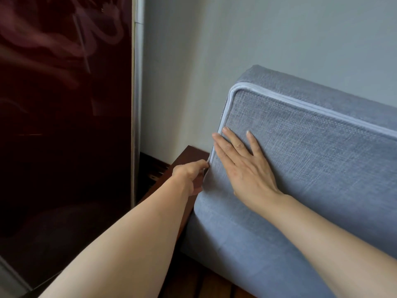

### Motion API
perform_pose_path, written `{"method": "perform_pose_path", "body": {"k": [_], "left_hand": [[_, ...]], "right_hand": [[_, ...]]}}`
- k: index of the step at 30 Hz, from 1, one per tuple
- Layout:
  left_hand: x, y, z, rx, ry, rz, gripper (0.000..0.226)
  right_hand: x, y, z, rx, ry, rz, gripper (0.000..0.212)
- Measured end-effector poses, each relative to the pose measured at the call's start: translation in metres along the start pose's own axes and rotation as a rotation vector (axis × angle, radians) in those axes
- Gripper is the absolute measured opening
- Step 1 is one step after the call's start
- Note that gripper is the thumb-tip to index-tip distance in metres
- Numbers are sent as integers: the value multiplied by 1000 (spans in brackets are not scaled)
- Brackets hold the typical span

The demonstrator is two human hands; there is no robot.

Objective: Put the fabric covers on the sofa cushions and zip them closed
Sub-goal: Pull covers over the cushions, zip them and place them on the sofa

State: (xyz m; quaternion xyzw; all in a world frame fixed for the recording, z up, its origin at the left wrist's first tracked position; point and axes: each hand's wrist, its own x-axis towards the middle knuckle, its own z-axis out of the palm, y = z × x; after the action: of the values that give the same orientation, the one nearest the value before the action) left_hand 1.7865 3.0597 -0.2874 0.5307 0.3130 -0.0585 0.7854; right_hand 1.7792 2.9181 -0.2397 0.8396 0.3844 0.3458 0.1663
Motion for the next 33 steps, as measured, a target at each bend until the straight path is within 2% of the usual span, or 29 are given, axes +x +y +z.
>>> {"method": "perform_pose_path", "body": {"k": [4,10,13,17,21,24,27,30,32,33], "left_hand": [[15,-11,-3,46,17,4,11],[33,-36,-7,64,41,-33,18],[34,-37,-9,75,25,-63,9],[34,-39,-11,85,17,-59,21],[27,-36,-10,105,41,-37,18],[12,-29,-5,147,9,-4,12],[-11,-14,1,148,-20,14,23],[-45,1,11,284,-1,87,24],[-75,8,20,485,7,186,17],[-92,11,26,612,19,255,13]], "right_hand": [[-2,-2,10,2,25,-12,64],[-4,1,16,3,73,-31,63],[-8,1,22,-22,64,-49,62],[-10,-1,26,-28,58,-54,63],[-10,-1,22,-8,11,-46,64],[-9,-3,11,39,-42,-47,65],[-9,-1,-12,170,-50,-34,67],[-15,9,-43,324,-67,53,60],[-24,25,-65,366,-48,185,51],[-29,36,-76,360,-26,261,55]]}}
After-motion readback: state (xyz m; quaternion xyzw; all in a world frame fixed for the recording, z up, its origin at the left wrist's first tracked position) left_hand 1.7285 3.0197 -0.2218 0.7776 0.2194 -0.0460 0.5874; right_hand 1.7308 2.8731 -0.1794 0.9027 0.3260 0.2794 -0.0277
